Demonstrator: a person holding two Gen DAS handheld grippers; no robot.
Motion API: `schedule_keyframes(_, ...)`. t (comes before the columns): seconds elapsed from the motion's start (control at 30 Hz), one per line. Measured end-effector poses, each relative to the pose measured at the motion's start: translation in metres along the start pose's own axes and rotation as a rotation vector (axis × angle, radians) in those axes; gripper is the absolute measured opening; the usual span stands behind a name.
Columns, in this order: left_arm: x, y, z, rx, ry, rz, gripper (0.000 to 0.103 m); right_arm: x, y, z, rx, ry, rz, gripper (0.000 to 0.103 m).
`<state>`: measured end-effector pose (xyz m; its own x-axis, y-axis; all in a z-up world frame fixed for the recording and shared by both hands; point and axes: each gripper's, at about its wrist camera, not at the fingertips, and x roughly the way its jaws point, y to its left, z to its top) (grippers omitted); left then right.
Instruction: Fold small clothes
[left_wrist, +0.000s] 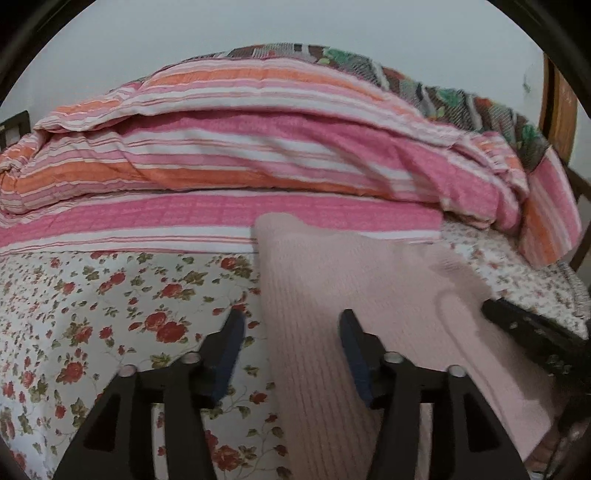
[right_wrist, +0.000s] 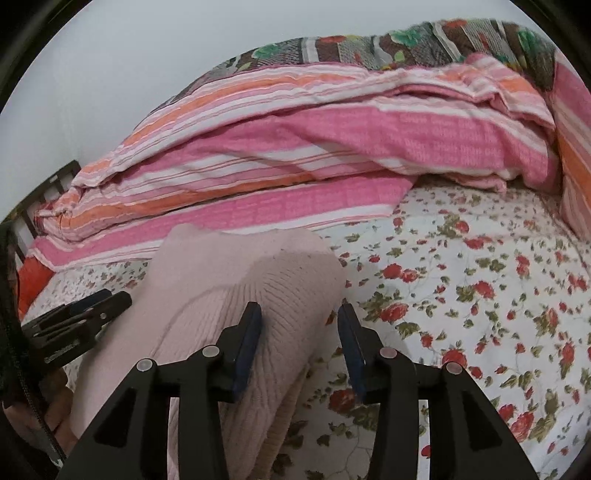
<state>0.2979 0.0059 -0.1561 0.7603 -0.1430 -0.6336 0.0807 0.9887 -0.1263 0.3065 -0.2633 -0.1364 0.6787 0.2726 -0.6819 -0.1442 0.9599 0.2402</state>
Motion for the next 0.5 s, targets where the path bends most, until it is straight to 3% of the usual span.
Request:
schedule_keyframes(0.13,-0.001,-0.001,0.001,0.005,-0.008,-0.019,0.061,0.003,-0.002,0.001,0.012,0.016,0.005,0.042)
schedule_keyframes(0.33,0.011,-0.001,-0.002,-0.002,0.047,-0.023,0.062,0.007,-0.003,0.001,0.026,0.031,0.029,0.041)
schedule_keyframes(0.5,0.012,-0.004,-0.004,0.003,0.044,-0.017,0.062,0.008,0.002,0.0,-0.003,0.05,0.052,0.027)
